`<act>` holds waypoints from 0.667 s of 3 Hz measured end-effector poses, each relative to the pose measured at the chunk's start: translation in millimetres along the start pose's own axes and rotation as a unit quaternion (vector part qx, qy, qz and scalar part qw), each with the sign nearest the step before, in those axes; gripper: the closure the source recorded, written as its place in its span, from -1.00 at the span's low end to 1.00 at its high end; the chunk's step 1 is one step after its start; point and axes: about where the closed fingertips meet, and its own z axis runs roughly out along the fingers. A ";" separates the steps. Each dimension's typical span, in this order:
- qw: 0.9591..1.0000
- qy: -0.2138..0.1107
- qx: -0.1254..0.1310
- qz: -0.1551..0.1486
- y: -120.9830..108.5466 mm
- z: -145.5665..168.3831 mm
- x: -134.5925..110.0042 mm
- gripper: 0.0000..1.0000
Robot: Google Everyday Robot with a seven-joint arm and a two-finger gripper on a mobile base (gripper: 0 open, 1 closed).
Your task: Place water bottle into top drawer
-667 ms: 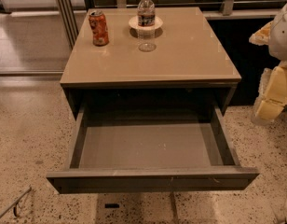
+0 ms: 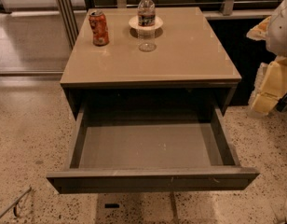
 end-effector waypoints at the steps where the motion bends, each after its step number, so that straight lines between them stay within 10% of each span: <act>1: 0.999 -0.036 0.019 0.010 -30.2 15.2 -9.5 -1.00; 2: 0.995 -0.086 0.042 0.026 -74.6 43.4 -31.3 -1.00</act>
Offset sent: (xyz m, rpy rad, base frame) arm 0.1616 0.0284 -0.0231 0.2806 -0.2098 -0.0478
